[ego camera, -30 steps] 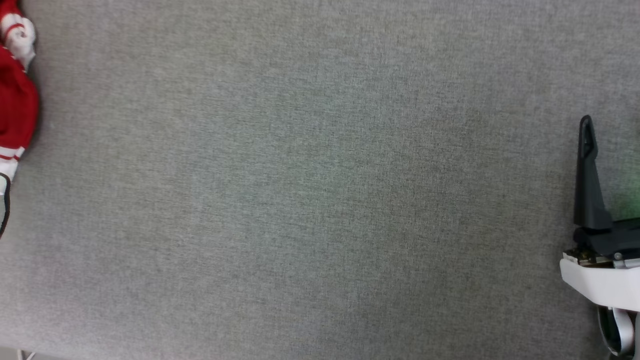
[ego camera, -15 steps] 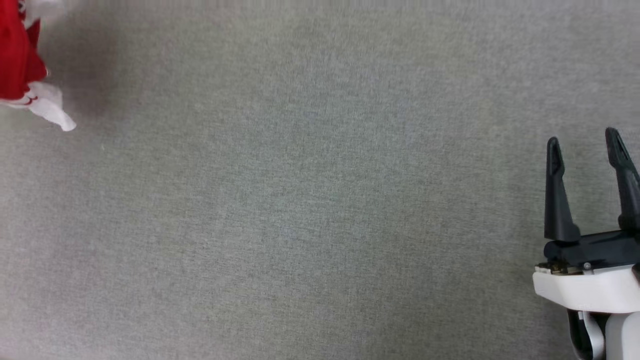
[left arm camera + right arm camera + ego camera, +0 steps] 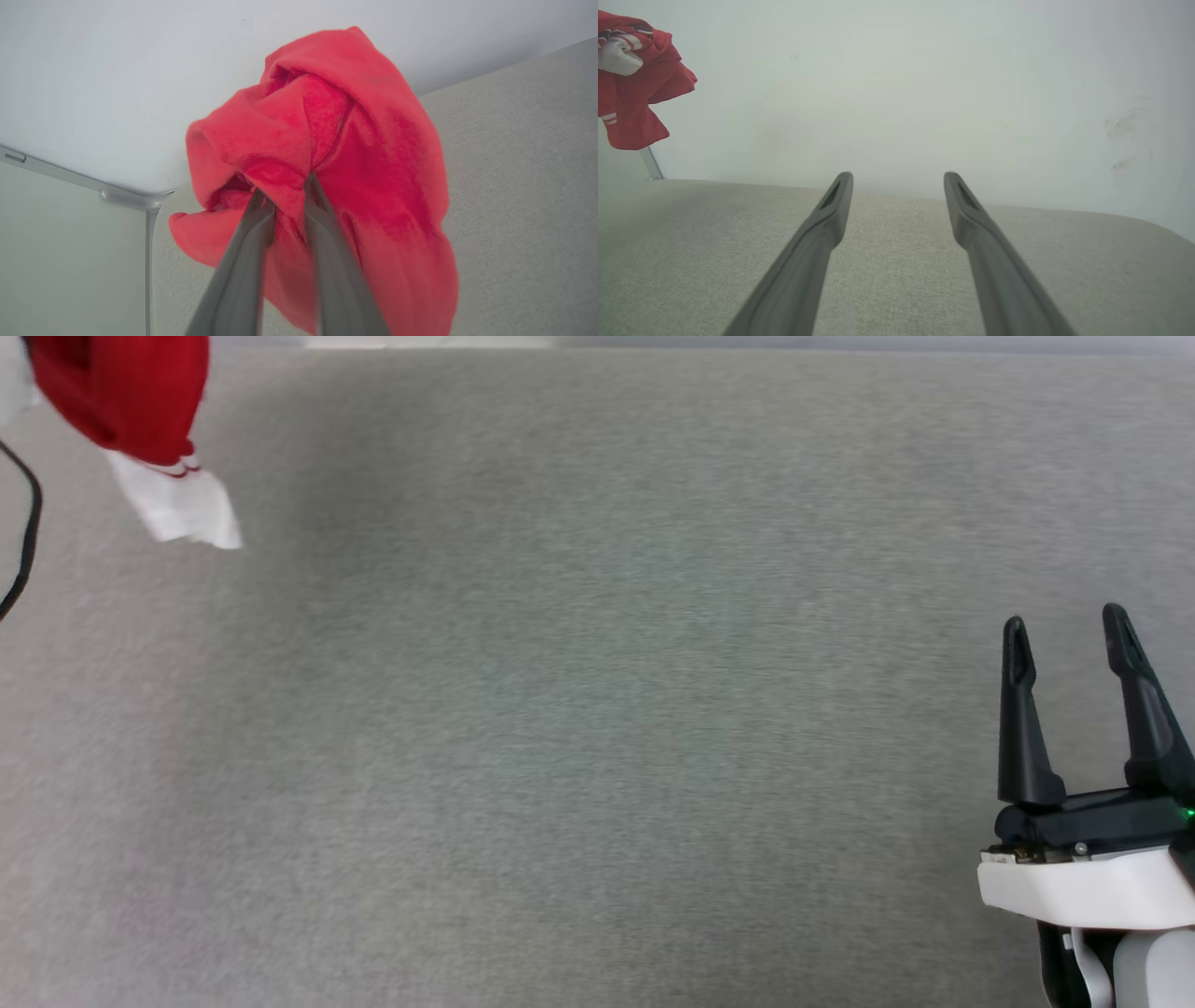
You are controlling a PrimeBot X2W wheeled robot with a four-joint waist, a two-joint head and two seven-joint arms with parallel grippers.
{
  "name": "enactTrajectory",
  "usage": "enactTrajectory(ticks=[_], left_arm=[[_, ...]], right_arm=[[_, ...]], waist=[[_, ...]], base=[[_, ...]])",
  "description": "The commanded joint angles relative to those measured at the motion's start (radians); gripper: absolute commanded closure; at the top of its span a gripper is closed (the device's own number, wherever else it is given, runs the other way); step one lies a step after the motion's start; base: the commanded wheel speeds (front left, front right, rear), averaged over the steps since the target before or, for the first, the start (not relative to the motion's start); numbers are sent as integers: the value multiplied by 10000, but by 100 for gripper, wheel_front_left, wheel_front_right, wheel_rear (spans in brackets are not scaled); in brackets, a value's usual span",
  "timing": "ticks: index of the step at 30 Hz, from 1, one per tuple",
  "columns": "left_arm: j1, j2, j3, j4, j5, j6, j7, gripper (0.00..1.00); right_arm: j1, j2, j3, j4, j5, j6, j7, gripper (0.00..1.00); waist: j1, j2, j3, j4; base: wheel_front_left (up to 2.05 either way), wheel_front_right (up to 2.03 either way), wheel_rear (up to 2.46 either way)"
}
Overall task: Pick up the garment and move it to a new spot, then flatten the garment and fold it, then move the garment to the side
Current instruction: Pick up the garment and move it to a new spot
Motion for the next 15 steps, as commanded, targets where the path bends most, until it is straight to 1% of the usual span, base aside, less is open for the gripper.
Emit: enactTrajectory(ticks=[1, 9, 15], left_arm=[[-136, -32, -48, -78, 45, 0, 54, 100], [-308, -776, -851, -1027, 115, 0, 250, 100], [-49, -1464, -1567, -1572, 18, 0, 83, 100]], right_arm=[[107, 38, 57, 33, 67, -3, -17, 0], [307, 38, 68, 130, 384, -3, -17, 0], [434, 38, 96, 125, 520, -3, -17, 0]], waist=[[0, 0, -219, -408], [0, 0, -574, -1575], [0, 0, -758, -2193]], base=[[0, 0, 0], [0, 0, 0], [0, 0, 0]])
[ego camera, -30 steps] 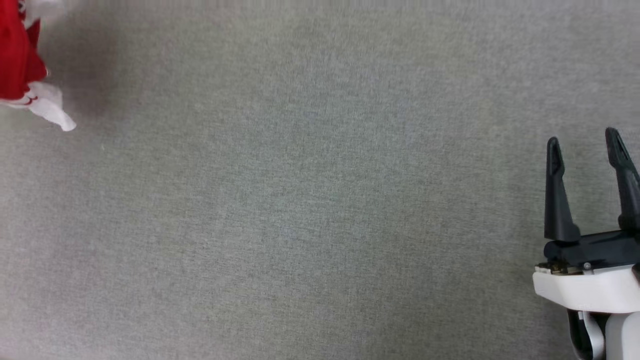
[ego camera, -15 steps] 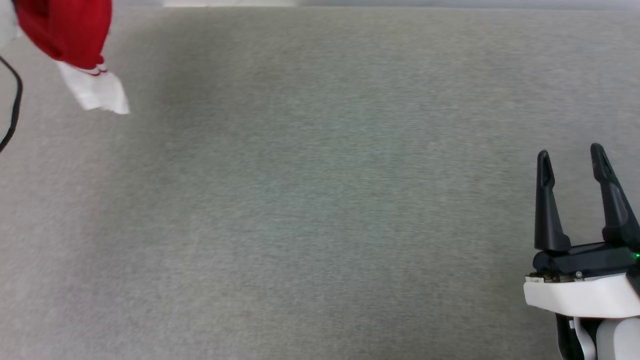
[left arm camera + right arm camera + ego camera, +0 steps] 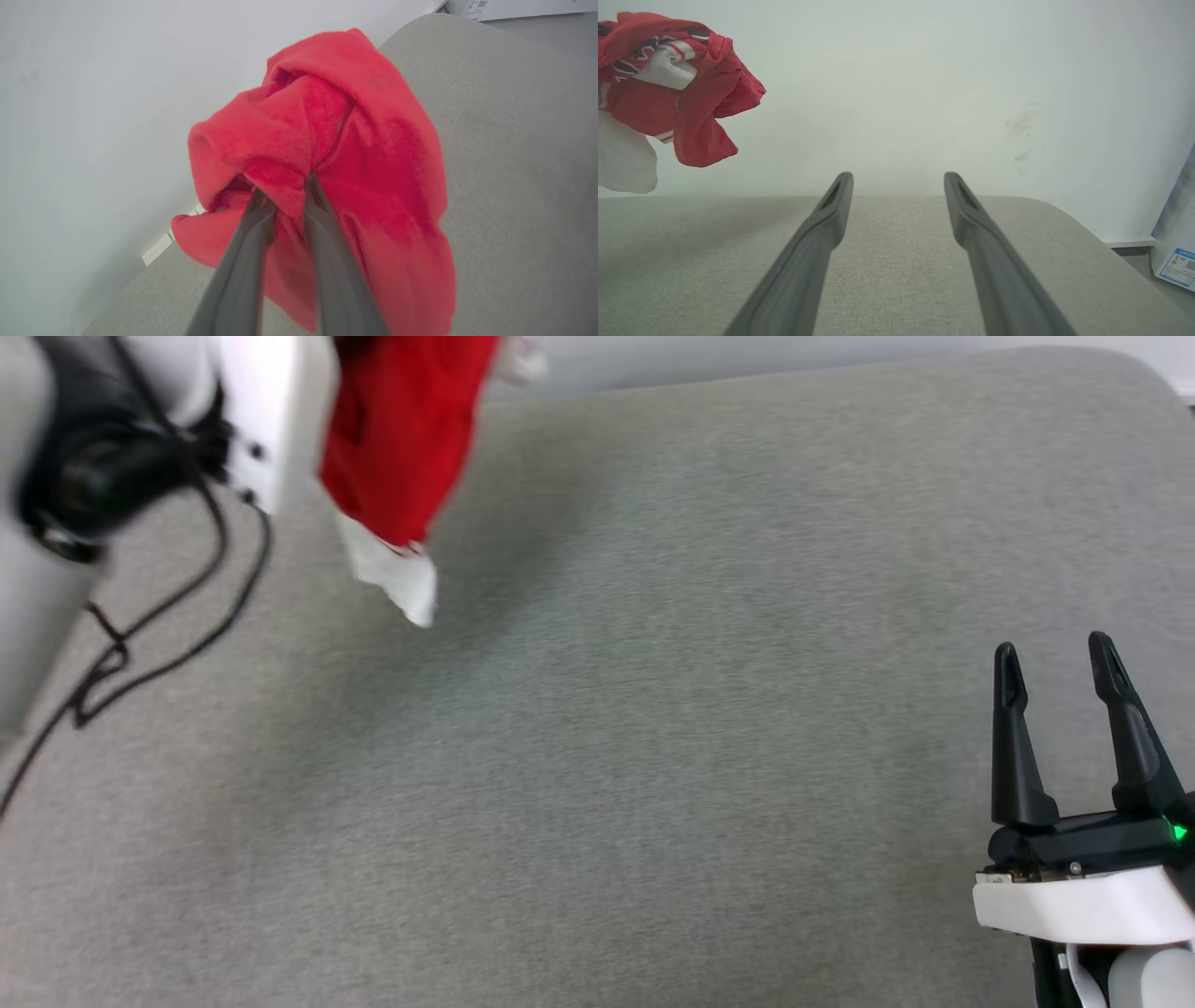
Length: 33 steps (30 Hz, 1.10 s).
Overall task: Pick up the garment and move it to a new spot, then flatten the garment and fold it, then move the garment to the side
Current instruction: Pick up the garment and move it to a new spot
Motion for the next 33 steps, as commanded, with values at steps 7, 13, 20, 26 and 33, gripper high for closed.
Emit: enactTrajectory(ticks=[7, 13, 20, 26, 33], left_arm=[[625, -546, -1371, -523, -73, 0, -188, 100], [1187, -1062, -3036, -673, -391, 0, -491, 100], [1740, -1801, -4882, -73, -541, 0, -1148, 100], [2945, -2525, -5175, 112, -141, -2, -1021, 100], [3242, -3009, -5163, 346, 572, 0, -2072, 0]], right_arm=[[73, 35, 35, -50, 134, -3, -17, 0], [-19, 36, 107, -47, 168, -3, -17, 0], [-242, 33, 206, -84, 149, -3, -17, 0], [-300, 33, 171, -49, 97, -3, -17, 0], [-264, 33, 138, 23, -26, -3, -17, 0]], waist=[[0, 0, -57, -555], [0, 0, 184, -605], [0, 0, 483, -627], [0, 0, 642, -565], [0, 0, 443, -299]], base=[[0, 0, 0], [0, 0, 0], [0, 0, 0], [0, 0, 0], [0, 0, 0]])
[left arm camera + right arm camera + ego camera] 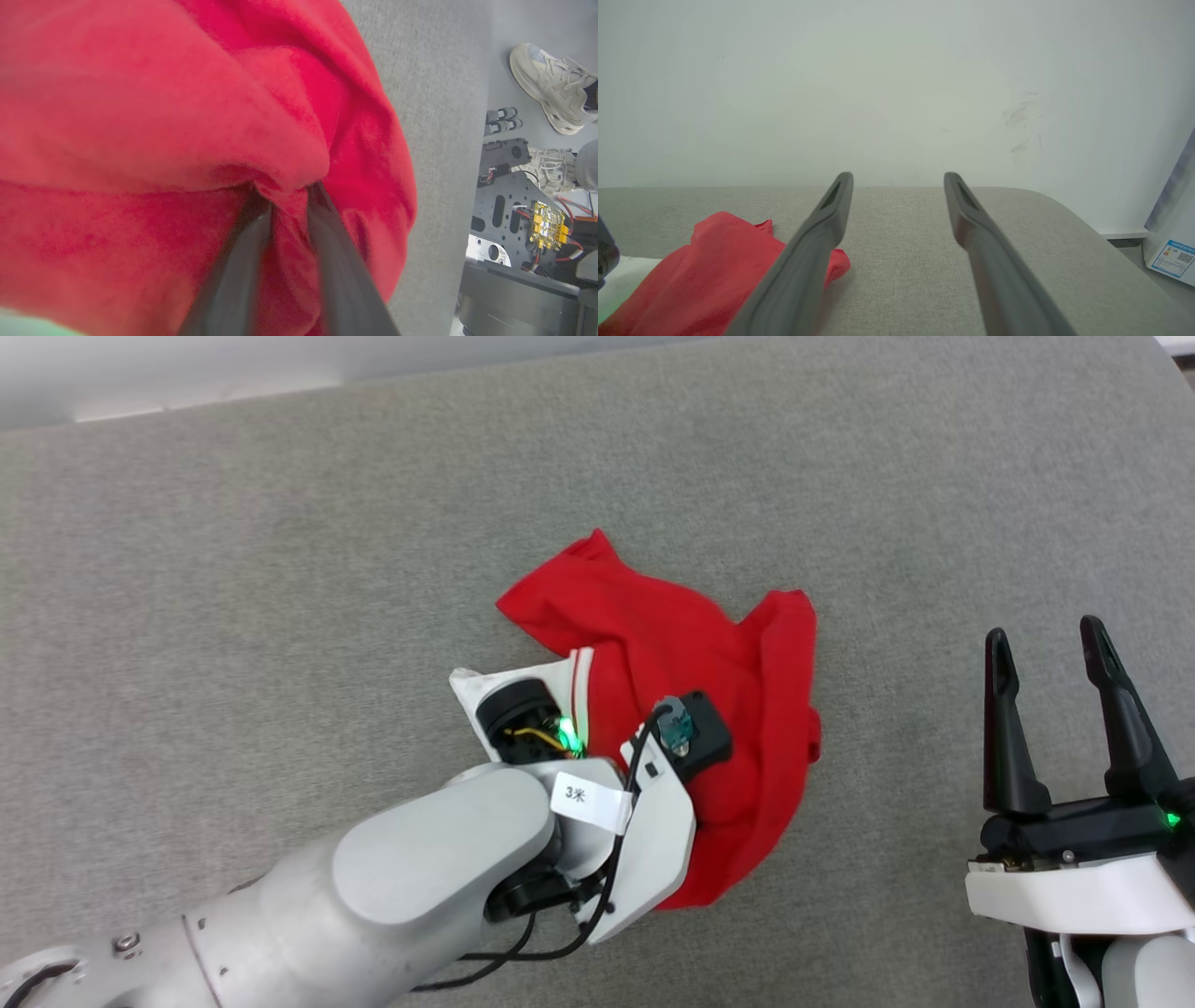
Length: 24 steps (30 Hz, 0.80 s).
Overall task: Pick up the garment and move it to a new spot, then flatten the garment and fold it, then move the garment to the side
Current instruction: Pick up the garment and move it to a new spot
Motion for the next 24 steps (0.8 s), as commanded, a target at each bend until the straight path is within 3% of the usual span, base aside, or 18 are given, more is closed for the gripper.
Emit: enactTrajectory(ticks=[1, 3, 4, 6, 7, 9, 17, 18, 19, 24], left_arm=[[-158, -165, 12, 66, 116, -2, -607, 0], [-356, -231, 17, 276, 275, 0, -1613, 0], [-356, -231, 17, 276, 275, 0, -1613, 0], [-458, -326, 146, 582, 523, 0, -3045, 0], [-458, -326, 146, 582, 523, 0, -3045, 0], [-469, -328, 620, 862, 815, 245, -4393, 0], [324, 158, 1998, 1047, 1525, 2153, -7582, 0], [499, 252, 2173, 1027, 1595, 2425, -7800, 0], [499, 252, 2173, 1027, 1595, 2425, -7800, 0], [1594, 602, 3325, 573, 2075, 3810, -8204, 0]], right_arm=[[53, 29, -37, 21, -35, -3, -17, 0], [193, 29, -36, 42, -89, -3, -17, 0], [193, 29, -36, 42, -89, -3, -17, 0], [352, 29, -77, 73, -186, -3, -17, 0], [352, 29, -77, 73, -186, -3, -17, 0], [513, 29, -103, 90, -254, -3, -17, 0], [923, 30, -183, 91, -323, -3, -17, 0], [968, 28, -184, 83, -326, -3, -17, 0], [968, 28, -184, 83, -326, -3, -17, 0], [1135, 30, -200, 71, -348, -3, -17, 0]], waist=[[0, -1, -171, 147], [0, -1, -361, 277], [0, -1, -361, 277], [0, -1, -703, 500], [0, -1, -703, 500], [0, -1, -1018, 702], [0, -1, -1701, 1228], [0, -1, -1753, 1287], [0, -1, -1753, 1287], [0, -1, -1947, 1554]], base=[[0, 0, 0], [0, 0, 0], [0, 0, 0], [0, 0, 0], [0, 0, 0], [0, 0, 0], [0, 0, 0], [0, 0, 0], [0, 0, 0], [0, 0, 0]])
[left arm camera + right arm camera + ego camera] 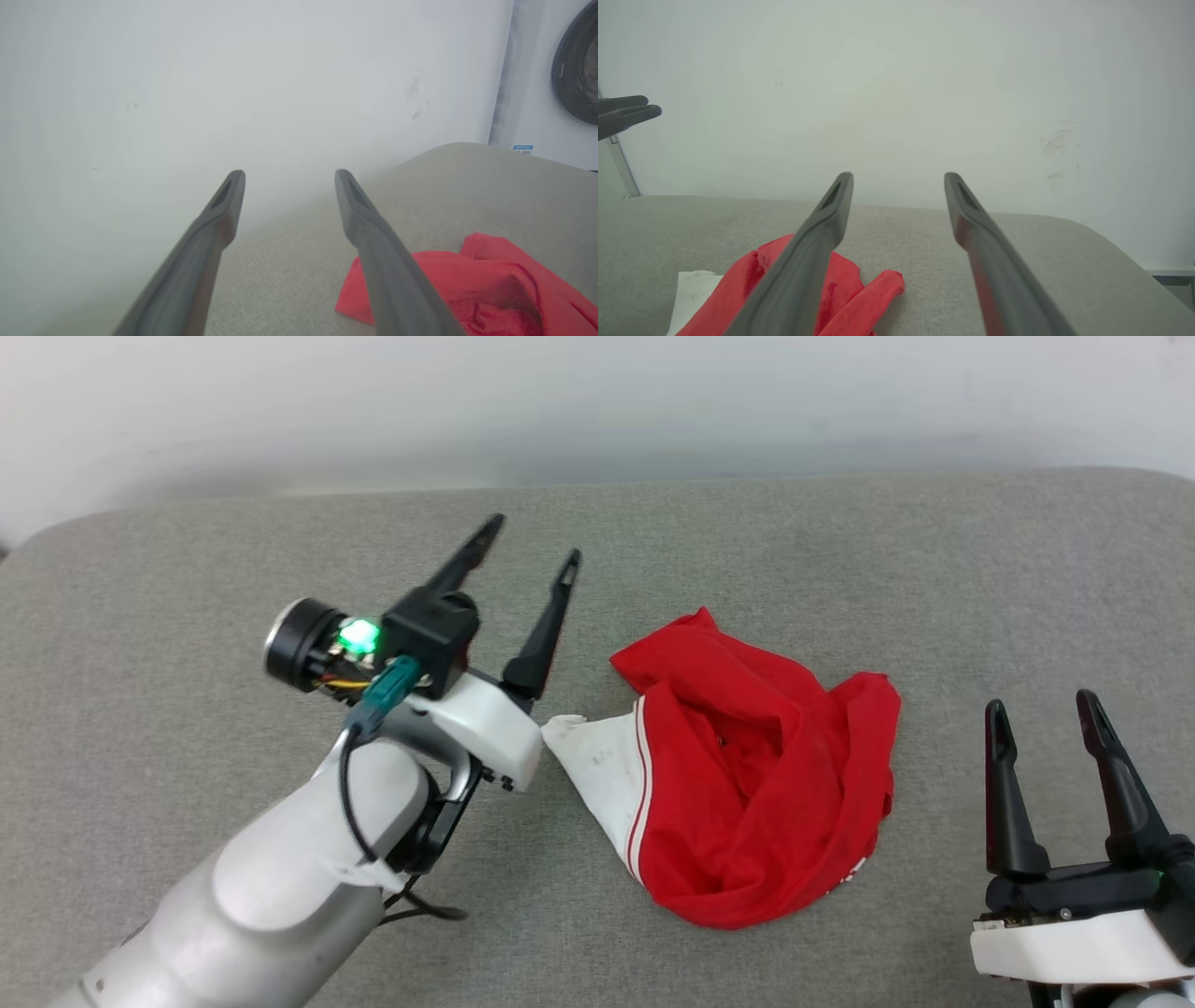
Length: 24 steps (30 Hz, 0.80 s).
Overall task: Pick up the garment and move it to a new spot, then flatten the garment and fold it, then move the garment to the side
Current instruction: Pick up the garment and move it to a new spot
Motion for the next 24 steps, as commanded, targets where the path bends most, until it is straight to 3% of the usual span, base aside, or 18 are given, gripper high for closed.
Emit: enactTrajectory(ticks=[1, 5, 10, 16, 24], left_arm=[[184, -4, 223, -209, 194, 149, -61, 0], [1689, 136, 1724, -1194, 1093, 805, -51, 0], [3487, -95, 3421, -1998, 2136, 1059, -53, 0], [5169, -754, 5028, -2548, 3271, 726, -55, 0], [6799, -1894, 6598, -2753, 4350, -29, -56, 0]], right_arm=[[75, 30, -7, -31, -64, -3, -17, 0], [130, 30, 14, -3, -106, -3, -17, 0], [192, 30, 38, 25, -109, -3, -17, 0], [314, 28, 68, 36, -121, -3, -17, 0], [519, 28, 99, 160, -78, -3, -17, 0]], waist=[[0, 0, -66, 104], [0, 0, -164, 236], [0, 0, -302, 346], [0, 0, -419, 406], [0, 0, -688, 377]], base=[[0, 0, 0], [0, 0, 0], [0, 0, 0], [0, 0, 0], [0, 0, 0]])
